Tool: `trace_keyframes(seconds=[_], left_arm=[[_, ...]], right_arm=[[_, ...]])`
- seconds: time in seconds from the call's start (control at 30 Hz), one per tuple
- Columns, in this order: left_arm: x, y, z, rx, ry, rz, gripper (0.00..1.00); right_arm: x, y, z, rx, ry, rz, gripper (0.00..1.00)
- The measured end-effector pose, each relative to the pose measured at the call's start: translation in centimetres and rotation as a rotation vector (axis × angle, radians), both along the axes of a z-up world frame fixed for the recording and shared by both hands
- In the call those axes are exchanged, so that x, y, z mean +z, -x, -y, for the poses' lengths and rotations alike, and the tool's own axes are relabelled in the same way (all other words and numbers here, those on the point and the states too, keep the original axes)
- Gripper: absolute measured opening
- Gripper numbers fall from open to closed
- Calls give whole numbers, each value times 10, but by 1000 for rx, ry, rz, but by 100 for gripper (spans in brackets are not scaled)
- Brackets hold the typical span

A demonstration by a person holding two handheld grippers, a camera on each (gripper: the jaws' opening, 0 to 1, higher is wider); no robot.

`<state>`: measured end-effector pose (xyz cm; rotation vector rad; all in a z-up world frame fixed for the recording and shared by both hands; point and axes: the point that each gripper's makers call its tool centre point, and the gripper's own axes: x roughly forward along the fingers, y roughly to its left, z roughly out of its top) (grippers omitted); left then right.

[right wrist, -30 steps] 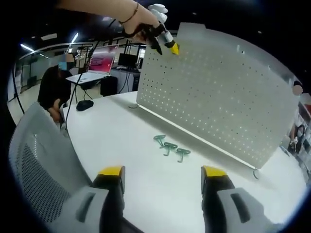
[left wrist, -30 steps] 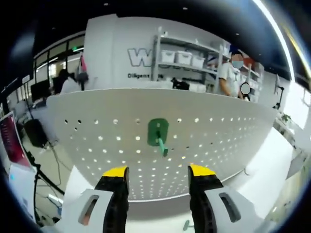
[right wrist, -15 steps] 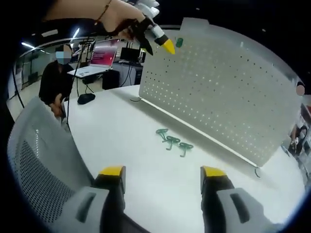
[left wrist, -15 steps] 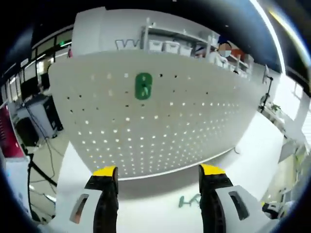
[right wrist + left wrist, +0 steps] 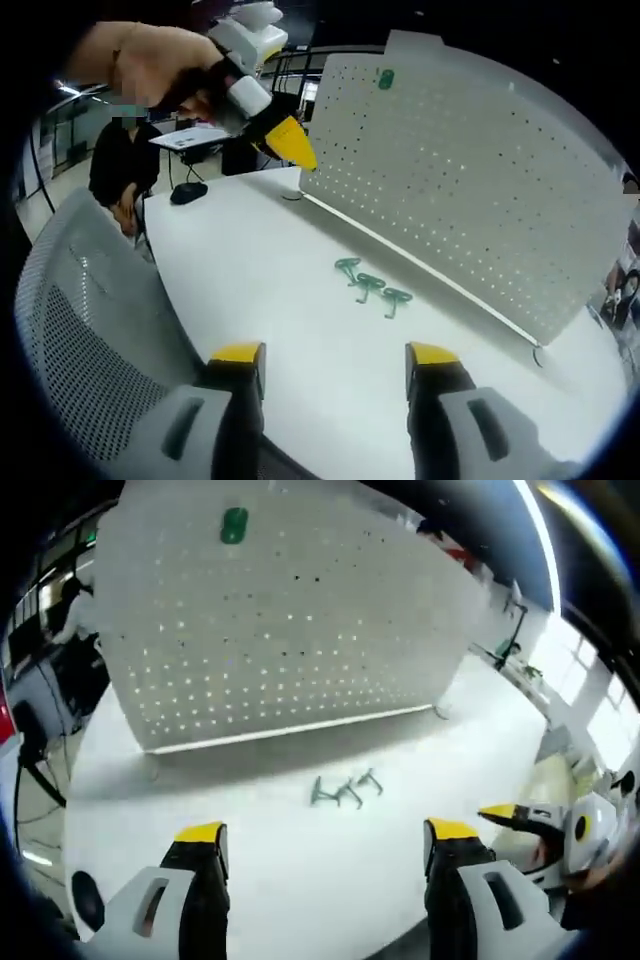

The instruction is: Insert the hook assembly into the mounting plate slot until the hook locks in place.

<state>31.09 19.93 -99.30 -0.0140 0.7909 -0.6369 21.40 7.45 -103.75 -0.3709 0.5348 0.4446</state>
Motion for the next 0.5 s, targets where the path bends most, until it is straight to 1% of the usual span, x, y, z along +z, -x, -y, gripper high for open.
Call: trace_keyframes(seconds=[0.13, 0.17, 0.2, 0.23, 0.3, 0.37, 0.5], left_arm=[[-10, 26, 10, -21, 28, -45, 87], [-12, 27, 9, -13, 37, -44, 86], [-13, 32, 12, -12, 60, -45, 86], [-14, 36, 13, -5, 66, -53, 86], [-16, 42, 16, 0, 83, -60, 90], [-19, 46, 17, -6, 85, -64, 93], [-26, 54, 14, -27, 71, -67, 94]], right_arm=[[-3, 2, -3, 16, -2, -13, 48], [-3, 2, -5, 23, 1, -15, 47], [-4, 2, -5, 26, 2, -15, 47], [-4, 3, -5, 29, 1, -17, 47], [-5, 3, -5, 30, 4, -18, 47], [-5, 3, -6, 30, 4, -22, 47], [-6, 3, -7, 35, 6, -23, 47]])
